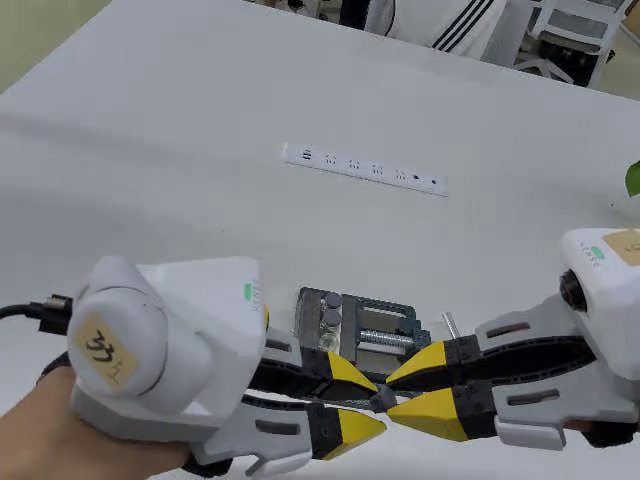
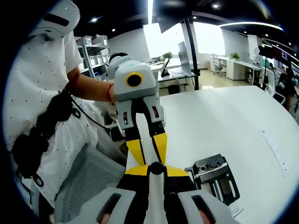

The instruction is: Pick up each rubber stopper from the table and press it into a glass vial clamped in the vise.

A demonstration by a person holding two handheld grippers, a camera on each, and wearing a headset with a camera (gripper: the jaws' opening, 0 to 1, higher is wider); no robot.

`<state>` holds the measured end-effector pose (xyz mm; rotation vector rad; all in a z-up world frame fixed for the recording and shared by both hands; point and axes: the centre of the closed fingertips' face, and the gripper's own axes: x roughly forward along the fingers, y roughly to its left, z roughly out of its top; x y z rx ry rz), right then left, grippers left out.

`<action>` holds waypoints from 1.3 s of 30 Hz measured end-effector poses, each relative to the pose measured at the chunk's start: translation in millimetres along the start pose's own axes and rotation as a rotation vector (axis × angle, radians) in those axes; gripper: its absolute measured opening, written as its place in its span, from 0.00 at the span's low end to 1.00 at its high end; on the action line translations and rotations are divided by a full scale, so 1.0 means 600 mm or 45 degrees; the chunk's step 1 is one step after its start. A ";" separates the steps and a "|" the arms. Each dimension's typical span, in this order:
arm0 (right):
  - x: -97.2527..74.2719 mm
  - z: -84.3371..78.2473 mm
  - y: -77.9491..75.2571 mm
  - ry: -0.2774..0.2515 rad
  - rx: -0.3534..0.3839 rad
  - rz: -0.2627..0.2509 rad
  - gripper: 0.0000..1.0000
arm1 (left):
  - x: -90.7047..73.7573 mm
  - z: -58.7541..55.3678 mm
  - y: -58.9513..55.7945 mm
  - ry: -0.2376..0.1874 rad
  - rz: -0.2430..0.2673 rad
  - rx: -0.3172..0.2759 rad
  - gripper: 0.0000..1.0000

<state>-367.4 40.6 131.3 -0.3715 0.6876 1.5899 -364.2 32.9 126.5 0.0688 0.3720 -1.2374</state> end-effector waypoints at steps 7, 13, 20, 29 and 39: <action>-0.003 0.013 -0.026 0.004 0.009 -0.060 0.05 | -0.023 -0.014 0.023 -0.011 0.080 -0.033 0.20; 0.007 0.019 -0.048 0.034 0.014 -0.099 0.05 | -0.046 -0.026 0.044 -0.023 0.158 -0.067 0.30; 0.023 0.022 -0.079 0.094 0.023 -0.146 0.05 | -0.075 -0.041 0.076 -0.044 0.250 -0.106 0.39; 0.044 0.010 -0.131 0.212 0.026 -0.209 0.05 | -0.104 -0.067 0.113 -0.046 0.339 -0.115 0.57; 0.076 -0.019 -0.161 0.374 0.004 -0.213 0.05 | -0.109 -0.088 0.129 -0.050 0.361 -0.065 0.81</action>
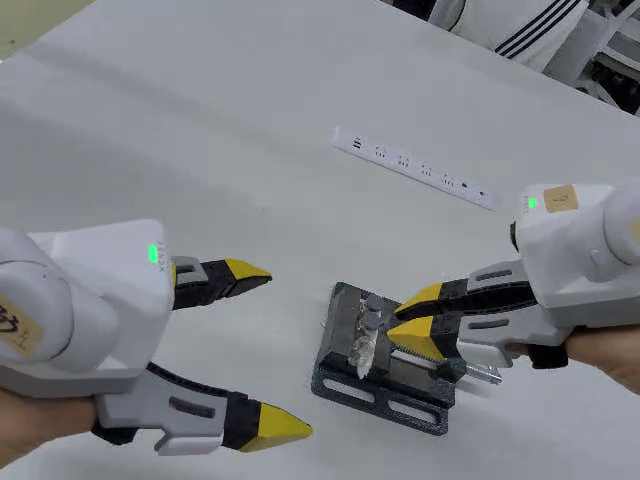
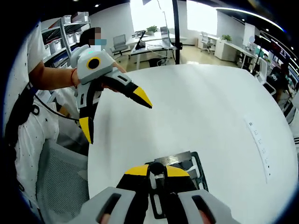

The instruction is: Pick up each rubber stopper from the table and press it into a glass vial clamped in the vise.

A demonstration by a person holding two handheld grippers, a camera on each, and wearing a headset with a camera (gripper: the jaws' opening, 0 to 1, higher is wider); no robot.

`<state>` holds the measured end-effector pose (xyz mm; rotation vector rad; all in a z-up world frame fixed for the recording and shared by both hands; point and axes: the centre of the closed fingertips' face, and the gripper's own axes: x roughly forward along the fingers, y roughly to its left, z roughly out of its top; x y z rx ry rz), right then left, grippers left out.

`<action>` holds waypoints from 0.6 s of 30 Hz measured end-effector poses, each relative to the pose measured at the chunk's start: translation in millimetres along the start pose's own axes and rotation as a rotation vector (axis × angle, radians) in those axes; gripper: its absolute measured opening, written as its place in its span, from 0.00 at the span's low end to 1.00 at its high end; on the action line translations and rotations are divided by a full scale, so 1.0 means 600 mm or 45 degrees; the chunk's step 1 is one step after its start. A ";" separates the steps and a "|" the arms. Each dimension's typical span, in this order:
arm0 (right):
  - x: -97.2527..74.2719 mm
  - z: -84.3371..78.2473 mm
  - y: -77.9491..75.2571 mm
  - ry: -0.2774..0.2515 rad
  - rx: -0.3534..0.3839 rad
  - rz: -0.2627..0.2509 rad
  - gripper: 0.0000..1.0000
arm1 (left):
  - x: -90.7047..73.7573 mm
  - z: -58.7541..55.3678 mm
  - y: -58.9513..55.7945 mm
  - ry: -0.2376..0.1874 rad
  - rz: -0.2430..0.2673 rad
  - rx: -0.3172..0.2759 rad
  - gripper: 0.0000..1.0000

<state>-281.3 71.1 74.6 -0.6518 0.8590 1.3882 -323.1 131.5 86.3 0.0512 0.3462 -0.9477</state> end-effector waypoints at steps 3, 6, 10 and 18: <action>0.013 -0.010 -0.005 0.062 -0.037 -0.004 0.05 | 0.002 -0.006 0.001 0.012 -0.003 0.013 0.84; 0.025 -0.015 -0.007 0.099 -0.061 -0.002 0.05 | 0.002 -0.011 0.001 0.013 -0.009 0.018 0.89; 0.039 -0.030 -0.016 0.158 -0.098 -0.008 0.05 | 0.002 -0.019 0.001 0.011 -0.017 0.016 0.95; 0.050 -0.043 -0.026 0.211 -0.121 -0.006 0.05 | 0.001 -0.024 0.004 -0.004 -0.012 -0.008 0.96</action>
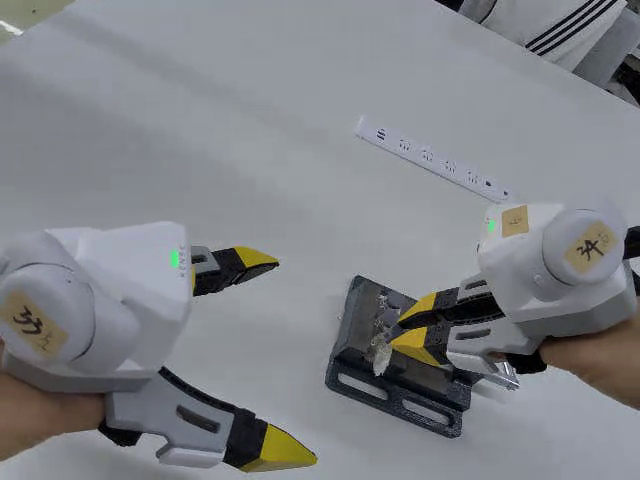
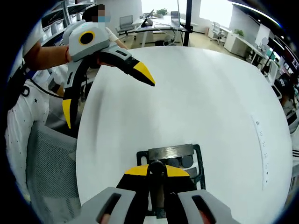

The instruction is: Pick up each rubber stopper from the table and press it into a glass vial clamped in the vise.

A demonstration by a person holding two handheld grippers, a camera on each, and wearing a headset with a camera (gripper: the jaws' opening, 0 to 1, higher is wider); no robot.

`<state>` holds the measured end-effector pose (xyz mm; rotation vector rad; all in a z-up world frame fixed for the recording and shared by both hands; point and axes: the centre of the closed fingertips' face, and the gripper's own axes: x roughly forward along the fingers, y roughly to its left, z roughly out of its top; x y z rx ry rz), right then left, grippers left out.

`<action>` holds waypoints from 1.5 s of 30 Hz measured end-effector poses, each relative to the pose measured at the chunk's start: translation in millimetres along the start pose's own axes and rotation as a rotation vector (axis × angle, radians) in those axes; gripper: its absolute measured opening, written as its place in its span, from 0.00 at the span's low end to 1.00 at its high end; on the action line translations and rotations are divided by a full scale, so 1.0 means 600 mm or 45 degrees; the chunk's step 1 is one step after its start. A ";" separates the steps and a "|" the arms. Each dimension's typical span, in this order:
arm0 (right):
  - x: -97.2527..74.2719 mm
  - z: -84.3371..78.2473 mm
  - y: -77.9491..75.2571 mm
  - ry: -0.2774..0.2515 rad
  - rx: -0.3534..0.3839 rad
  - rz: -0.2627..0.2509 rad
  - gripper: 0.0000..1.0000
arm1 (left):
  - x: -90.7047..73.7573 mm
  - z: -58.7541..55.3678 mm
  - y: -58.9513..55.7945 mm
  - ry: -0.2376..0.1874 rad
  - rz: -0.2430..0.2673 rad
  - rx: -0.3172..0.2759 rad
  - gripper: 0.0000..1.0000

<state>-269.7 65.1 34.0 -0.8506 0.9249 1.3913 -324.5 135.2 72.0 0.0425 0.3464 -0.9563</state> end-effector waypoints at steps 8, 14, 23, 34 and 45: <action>0.006 -0.004 0.000 0.023 -0.014 0.003 0.05 | 0.001 -0.001 -0.001 -0.014 -0.002 -0.012 0.96; 0.008 -0.005 -0.001 0.037 -0.028 0.001 0.05 | 0.000 -0.001 -0.002 -0.019 0.001 -0.020 0.96; 0.011 -0.004 0.004 0.068 -0.070 -0.003 0.05 | -0.001 -0.004 -0.002 -0.024 -0.002 -0.028 0.95; 0.014 -0.003 0.007 0.107 -0.117 -0.011 0.05 | -0.001 -0.005 -0.001 -0.025 0.001 -0.037 0.94; 0.018 -0.003 0.009 0.153 -0.130 -0.033 0.04 | 0.004 -0.003 -0.007 -0.031 -0.005 -0.042 0.92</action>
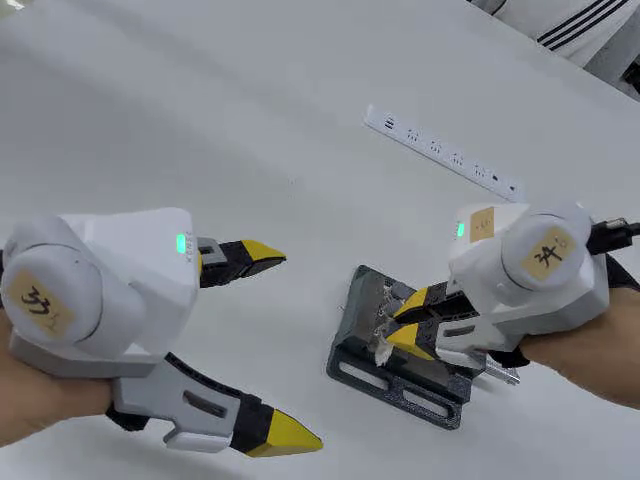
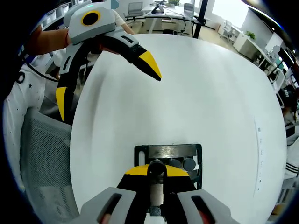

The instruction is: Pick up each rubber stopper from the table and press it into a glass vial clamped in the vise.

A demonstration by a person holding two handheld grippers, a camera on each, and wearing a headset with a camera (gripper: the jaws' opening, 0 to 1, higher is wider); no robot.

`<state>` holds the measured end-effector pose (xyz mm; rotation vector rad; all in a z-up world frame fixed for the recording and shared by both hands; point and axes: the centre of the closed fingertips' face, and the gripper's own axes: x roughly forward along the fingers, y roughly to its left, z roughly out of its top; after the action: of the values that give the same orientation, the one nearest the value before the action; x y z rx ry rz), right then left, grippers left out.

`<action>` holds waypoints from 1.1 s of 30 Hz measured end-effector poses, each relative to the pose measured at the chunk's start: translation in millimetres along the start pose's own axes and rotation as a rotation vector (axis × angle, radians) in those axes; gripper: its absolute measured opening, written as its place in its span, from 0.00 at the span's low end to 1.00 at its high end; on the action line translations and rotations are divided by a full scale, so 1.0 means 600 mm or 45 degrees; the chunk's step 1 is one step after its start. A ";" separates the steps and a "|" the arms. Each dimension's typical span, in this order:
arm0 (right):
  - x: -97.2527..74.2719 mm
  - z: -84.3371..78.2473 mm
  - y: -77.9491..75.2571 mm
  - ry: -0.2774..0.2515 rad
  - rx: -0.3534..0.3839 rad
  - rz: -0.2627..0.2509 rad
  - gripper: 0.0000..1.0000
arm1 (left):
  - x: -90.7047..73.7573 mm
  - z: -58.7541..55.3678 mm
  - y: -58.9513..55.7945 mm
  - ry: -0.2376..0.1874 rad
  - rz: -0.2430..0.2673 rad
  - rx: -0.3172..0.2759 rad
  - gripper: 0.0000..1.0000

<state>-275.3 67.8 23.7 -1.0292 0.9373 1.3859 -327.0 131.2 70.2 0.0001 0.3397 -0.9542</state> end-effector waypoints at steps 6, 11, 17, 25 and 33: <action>-0.002 0.000 0.000 0.004 -0.017 0.001 0.05 | 0.002 0.002 -0.005 -0.001 -0.006 -0.001 0.92; -0.004 -0.001 0.002 -0.006 -0.038 -0.012 0.06 | 0.001 0.003 -0.008 0.003 -0.012 0.001 0.92; -0.004 0.000 0.000 -0.033 -0.013 -0.016 0.08 | 0.000 0.005 -0.009 0.001 -0.011 0.001 0.91; -0.018 0.009 0.001 -0.081 0.017 -0.015 0.10 | -0.001 0.005 -0.009 0.005 -0.013 0.002 0.91; -0.039 0.006 -0.012 -0.151 0.093 -0.010 0.00 | -0.001 0.003 -0.008 0.014 -0.022 0.006 0.91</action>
<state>-268.1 64.4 47.4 -0.8858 0.8886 1.3809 -330.8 128.4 72.5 0.0065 0.3483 -0.9726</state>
